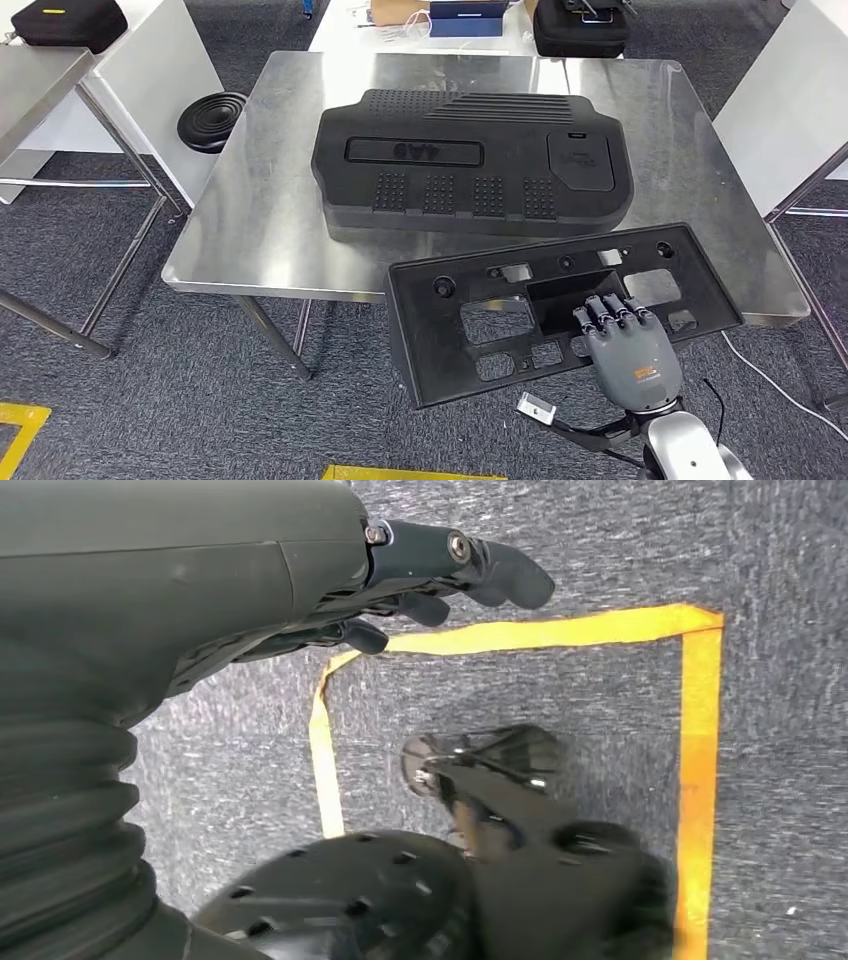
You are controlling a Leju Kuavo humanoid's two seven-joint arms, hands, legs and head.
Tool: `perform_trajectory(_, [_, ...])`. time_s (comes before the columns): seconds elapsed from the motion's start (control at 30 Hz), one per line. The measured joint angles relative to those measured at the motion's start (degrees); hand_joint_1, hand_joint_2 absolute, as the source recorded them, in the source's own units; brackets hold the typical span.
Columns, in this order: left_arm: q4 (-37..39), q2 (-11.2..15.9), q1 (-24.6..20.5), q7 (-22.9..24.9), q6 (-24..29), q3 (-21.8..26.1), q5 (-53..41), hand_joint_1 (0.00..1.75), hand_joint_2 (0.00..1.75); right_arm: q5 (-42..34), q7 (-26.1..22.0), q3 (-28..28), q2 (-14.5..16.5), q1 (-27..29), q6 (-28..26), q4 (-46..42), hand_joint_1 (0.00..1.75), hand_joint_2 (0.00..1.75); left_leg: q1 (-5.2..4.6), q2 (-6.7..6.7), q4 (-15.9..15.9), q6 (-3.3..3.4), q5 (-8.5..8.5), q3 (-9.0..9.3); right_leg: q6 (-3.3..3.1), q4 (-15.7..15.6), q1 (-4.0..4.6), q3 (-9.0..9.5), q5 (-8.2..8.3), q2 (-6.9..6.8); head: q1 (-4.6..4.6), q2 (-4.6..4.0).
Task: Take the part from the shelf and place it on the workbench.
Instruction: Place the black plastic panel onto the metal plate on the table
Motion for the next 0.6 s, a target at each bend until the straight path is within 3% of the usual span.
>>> perform_trajectory(0.03, [-0.01,0.01,0.06,0.01,0.00,0.04,-0.02,0.00,1.75,0.00,0.05,0.09,0.01,-0.01,0.00,0.12,1.50,1.75,0.00,0.01,-1.82,0.11,1.72,0.17,0.11,0.00,0.02,0.49,-0.36,0.08,-0.01,0.00])
perform_trajectory(0.1, [-0.08,0.09,0.11,0.05,0.00,0.26,-0.05,0.00,1.75,0.00,0.21,0.24,0.01,-0.06,0.01,0.30,1.50,1.75,-0.10,0.03,-9.06,0.72,6.72,2.64,0.45,0.01,0.09,1.65,-1.18,0.19,0.01,0.00])
perform_trajectory(0.13, [-0.12,0.13,0.08,0.08,0.00,0.38,-0.05,0.00,1.75,0.01,0.32,0.31,0.02,-0.12,0.02,0.39,1.50,1.75,-0.22,0.05,-12.01,1.07,7.53,3.78,0.73,0.00,0.18,2.04,-1.57,0.23,0.01,0.00])
perform_trajectory(0.23, [-0.21,0.17,0.09,0.26,0.00,0.55,-0.06,0.00,1.75,0.02,0.52,0.56,0.05,-0.37,0.04,0.62,1.50,1.75,-0.57,0.09,-14.62,2.22,7.08,4.90,1.91,0.29,0.52,2.53,-2.23,0.31,-0.03,0.00])
perform_trajectory(0.33, [-0.23,0.03,0.19,0.43,0.00,0.57,-0.12,0.00,1.75,0.02,0.55,0.84,-0.03,-0.59,0.02,0.77,1.50,1.75,-0.23,0.18,-15.46,3.09,8.13,6.81,2.72,2.28,0.54,2.32,-3.18,0.31,0.08,0.00])
perform_trajectory(0.4, [-0.28,0.02,-0.02,0.43,0.01,0.60,-0.14,0.00,1.75,0.02,0.57,1.01,-0.03,-0.92,0.02,0.95,1.50,1.75,-0.13,0.11,-15.68,3.42,7.97,7.57,2.78,7.71,0.39,-1.00,-4.86,0.29,0.30,0.00])
perform_trajectory(0.47, [-0.31,0.05,-0.17,0.43,0.02,0.66,-0.18,0.00,1.75,0.01,0.48,1.22,0.06,-1.08,0.02,1.24,1.50,1.75,-0.12,-0.05,-15.68,3.61,7.55,7.76,2.67,13.49,0.28,-5.70,-6.96,0.29,0.38,0.00])
perform_trajectory(0.5, [-0.31,0.05,-0.17,0.44,0.02,0.68,-0.22,0.00,1.75,-0.01,0.34,1.34,0.15,-1.08,0.03,1.41,1.50,1.75,-0.11,-0.13,-15.68,3.62,7.25,7.98,2.85,14.50,0.21,-7.26,-7.34,0.28,0.38,0.00])
perform_trajectory(0.53, [-0.30,0.05,-0.14,0.45,0.02,0.69,-0.30,0.00,1.75,-0.02,0.16,1.45,0.28,-1.09,0.03,1.59,1.50,1.75,-0.09,-0.21,-15.68,3.56,6.88,8.39,3.36,13.37,0.13,-7.76,-6.51,0.27,0.38,0.00])
perform_trajectory(0.6, [-0.30,0.04,-0.10,0.47,0.02,0.69,-0.48,0.00,1.75,-0.02,-0.15,1.58,0.54,-1.14,0.04,1.81,1.50,1.75,-0.05,-0.36,-15.70,3.25,6.07,9.26,4.76,6.81,-0.06,-6.26,-1.91,0.08,0.43,0.00])
